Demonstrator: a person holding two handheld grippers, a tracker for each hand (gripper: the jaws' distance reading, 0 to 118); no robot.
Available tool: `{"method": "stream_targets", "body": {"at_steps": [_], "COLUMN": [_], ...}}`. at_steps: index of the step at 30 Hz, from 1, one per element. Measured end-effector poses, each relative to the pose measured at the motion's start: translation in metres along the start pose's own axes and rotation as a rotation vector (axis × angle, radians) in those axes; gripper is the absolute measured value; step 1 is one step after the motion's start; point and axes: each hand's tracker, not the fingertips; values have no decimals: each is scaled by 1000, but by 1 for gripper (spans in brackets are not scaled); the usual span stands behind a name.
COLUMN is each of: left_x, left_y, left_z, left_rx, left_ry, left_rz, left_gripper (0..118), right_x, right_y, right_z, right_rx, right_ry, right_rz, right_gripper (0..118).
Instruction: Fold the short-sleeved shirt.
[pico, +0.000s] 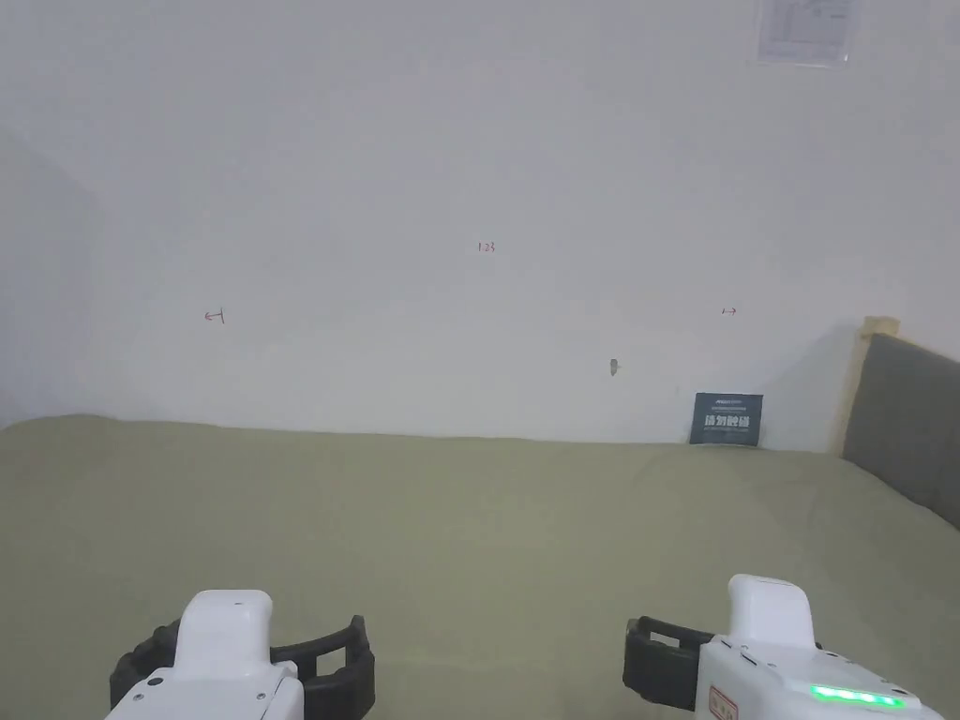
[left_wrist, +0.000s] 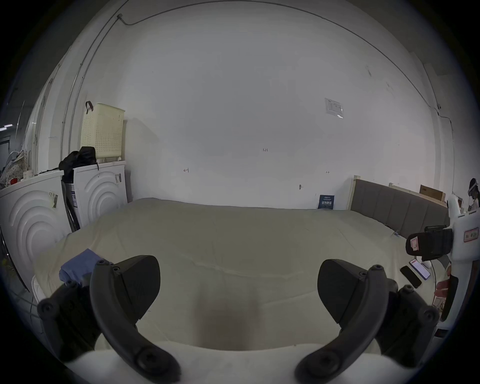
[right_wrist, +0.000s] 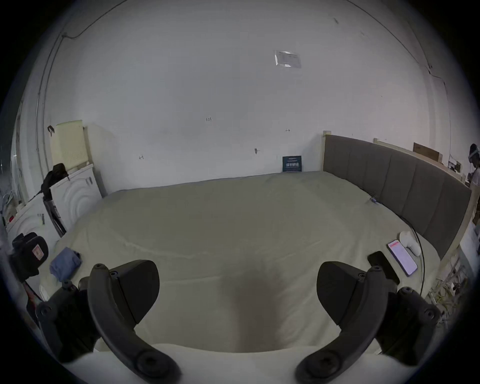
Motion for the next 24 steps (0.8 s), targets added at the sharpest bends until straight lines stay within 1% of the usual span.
{"method": "stream_targets", "body": {"at_steps": [1,3,5,6,7,8,9,10,11,13,15,16,18,19,22,23,24], "left_x": [0,1,1,1,2,3,3,4,5,6,6,6,6,6,5,5,5], "left_y": [-1,-1,-1,-1,0,0,1,2,3,4,5,5,6,7,8,9,9], "left_z": [-1,-2,-2,-2,-1,0,0,1,1,2,3,3,3,3,3,4,4], "left_rx": [-2,-7,-10,-9,-6,-6,-3,0,3,6,8,9,8,8,11,10,10], "left_ry": [0,-2,-6,-10,-12,-14,-16,-18,-20,-25,-29,-30,-31,-30,-28,-27,-23], "left_rz": [1,2,7,8,8,6,4,1,1,0,4,4,0,-2,2,5,7], "left_gripper": [118,118,118,118,118,118,118,118,118,118,118,118,118,118,118,118,118], "right_x": [-1,-4,-11,-16,-21,-24,-25,-23,-22,-21,-16,-14,-9,-6,0,0,0], "right_y": [1,1,1,0,1,3,4,2,2,2,4,6,7,9,8,6,4], "right_z": [0,-1,-1,-1,-2,-3,-5,-6,-6,-6,-3,-2,2,2,2,3,3], "right_rx": [0,-9,-2,9,-20,-70,-98,-96,-103,-110,-90,-89,-72,-86,-102,-82,-79], "right_ry": [13,2,-108,-173,-241,-269,-267,-212,-176,-178,-162,-153,-67,-23,74,68,69], "right_rz": [-3,-1,51,88,133,168,170,149,127,113,60,49,-3,-3,-41,-47,-32], "right_gripper": [118,118,118,118,118,118,118,118,118,118,118,118,118,118,118,118,118]}}
